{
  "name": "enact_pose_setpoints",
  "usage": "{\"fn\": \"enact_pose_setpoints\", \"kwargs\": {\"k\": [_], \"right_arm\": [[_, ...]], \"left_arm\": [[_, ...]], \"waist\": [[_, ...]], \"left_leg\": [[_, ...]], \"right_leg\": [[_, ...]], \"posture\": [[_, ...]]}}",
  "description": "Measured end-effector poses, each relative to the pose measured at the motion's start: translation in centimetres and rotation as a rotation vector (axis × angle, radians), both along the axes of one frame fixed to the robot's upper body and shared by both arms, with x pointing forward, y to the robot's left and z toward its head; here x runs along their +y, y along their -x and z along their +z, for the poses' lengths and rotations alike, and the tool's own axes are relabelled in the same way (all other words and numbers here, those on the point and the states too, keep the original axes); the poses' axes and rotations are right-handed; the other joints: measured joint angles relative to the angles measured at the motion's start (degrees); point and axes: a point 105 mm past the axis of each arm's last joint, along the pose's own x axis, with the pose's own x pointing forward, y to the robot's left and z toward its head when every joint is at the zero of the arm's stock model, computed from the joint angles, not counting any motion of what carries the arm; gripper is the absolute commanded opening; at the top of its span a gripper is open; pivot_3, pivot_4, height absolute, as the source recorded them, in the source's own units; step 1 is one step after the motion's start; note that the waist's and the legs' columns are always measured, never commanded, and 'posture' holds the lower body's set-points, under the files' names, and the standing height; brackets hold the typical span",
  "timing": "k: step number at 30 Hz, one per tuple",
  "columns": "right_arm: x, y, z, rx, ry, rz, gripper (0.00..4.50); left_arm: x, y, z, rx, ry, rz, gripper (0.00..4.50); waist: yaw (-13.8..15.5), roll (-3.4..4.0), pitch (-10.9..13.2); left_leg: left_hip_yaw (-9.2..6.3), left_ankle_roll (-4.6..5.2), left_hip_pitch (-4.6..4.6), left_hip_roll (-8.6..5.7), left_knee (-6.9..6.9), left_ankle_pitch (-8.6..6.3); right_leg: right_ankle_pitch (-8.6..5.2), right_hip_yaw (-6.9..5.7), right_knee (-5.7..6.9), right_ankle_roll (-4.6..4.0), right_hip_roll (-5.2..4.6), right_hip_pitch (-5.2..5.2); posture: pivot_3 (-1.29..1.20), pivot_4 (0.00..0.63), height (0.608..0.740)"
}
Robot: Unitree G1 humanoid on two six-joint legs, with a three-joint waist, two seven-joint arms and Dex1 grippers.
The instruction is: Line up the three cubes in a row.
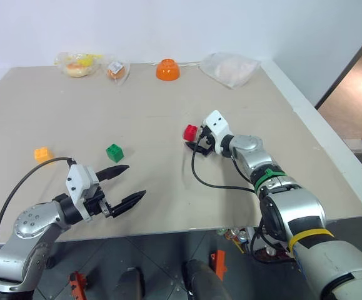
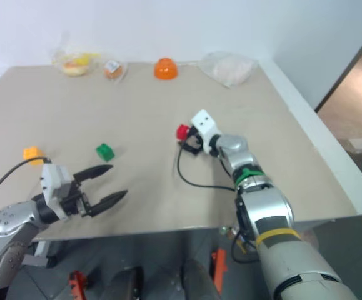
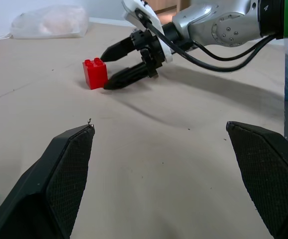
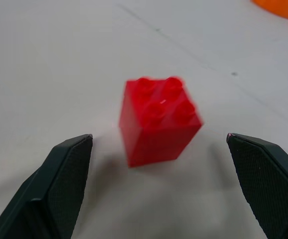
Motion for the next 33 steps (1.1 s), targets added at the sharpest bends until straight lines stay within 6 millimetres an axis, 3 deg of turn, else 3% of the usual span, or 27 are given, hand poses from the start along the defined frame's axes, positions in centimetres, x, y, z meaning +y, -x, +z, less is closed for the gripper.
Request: {"fn": "enact_pose_setpoints", "kwargs": {"k": [16, 17, 25, 33], "right_arm": [[1.7, 0.1, -0.8, 0.032, -0.029, -0.004, 4.50], [1.8, 0.1, -0.9, 0.036, -0.033, -0.004, 3.95], [1.9, 0.0, -0.6, 0.034, -0.049, -0.007, 1.30], [2.0, 0.2, -0.6, 0.040, -0.048, 0.019, 1.23]], "left_arm": [[0.0, 0.2, 0.0, 0.004, 0.022, 0.021, 4.39], [0.0, 0.1, 0.0, 0.004, 0.025, 0.024, 4.50], [0.1, 0.1, 0.1, 0.006, 0.047, 0.032, 4.50], [1.7, 0.0, 0.2, 0.009, 0.064, 0.088, 4.50]], "waist": [[0.0, 0.00, 0.0], [0.0, 0.00, 0.0], [0.0, 0.00, 0.0], [-0.1, 0.00, 0.0]], "left_leg": [[-0.01, 0.00, 0.00, 0.01, 0.00, 0.00], [0.00, 0.00, 0.00, 0.01, 0.00, 0.00], [-0.01, 0.00, 0.00, 0.01, 0.00, 0.00], [-0.01, 0.00, 0.00, 0.01, 0.00, 0.00]], "right_leg": [[-0.01, 0.00, 0.00, -0.02, 0.02, 0.00], [-0.01, 0.00, 0.00, -0.02, 0.02, 0.00], [-0.01, 0.00, 0.00, -0.02, 0.02, 0.00], [-0.03, -0.01, 0.00, -0.05, 0.02, 0.00]], "posture": [[0.00, 0.150, 0.740], [0.00, 0.150, 0.740], [0.00, 0.150, 0.740], [0.00, 0.150, 0.740]]}}
